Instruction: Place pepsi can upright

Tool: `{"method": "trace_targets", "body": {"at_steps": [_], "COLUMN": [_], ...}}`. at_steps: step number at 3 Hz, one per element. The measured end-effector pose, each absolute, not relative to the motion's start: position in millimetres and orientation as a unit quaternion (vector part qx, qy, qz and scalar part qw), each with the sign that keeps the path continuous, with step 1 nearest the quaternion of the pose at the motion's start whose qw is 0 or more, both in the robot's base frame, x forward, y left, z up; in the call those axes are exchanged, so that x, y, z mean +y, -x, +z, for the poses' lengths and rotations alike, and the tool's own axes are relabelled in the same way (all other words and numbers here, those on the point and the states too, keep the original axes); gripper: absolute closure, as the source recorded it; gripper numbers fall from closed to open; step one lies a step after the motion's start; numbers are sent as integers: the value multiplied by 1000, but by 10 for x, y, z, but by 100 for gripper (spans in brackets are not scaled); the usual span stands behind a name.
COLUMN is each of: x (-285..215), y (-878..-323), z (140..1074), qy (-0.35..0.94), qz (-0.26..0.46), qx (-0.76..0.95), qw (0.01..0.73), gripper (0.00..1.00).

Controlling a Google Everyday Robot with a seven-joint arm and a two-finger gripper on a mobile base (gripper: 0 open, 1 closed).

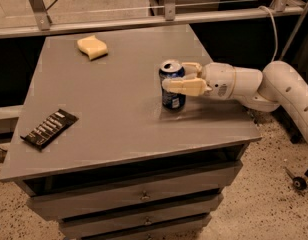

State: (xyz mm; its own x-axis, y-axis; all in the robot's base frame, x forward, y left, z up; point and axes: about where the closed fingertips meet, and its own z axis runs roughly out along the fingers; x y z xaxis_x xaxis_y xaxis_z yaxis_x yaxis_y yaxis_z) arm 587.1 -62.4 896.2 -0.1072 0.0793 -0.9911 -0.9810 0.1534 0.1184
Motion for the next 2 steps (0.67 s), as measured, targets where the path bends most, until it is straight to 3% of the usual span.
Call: {"method": "trace_targets", "body": {"at_steps": [1,2], "x": [-756,-917], "y": [-5820,-5779], "z": [8921,8944], "qy": [424,437], "qz": [493,478], "qx": [548,552], "qw": [526,526], "gripper": [20,0]}}
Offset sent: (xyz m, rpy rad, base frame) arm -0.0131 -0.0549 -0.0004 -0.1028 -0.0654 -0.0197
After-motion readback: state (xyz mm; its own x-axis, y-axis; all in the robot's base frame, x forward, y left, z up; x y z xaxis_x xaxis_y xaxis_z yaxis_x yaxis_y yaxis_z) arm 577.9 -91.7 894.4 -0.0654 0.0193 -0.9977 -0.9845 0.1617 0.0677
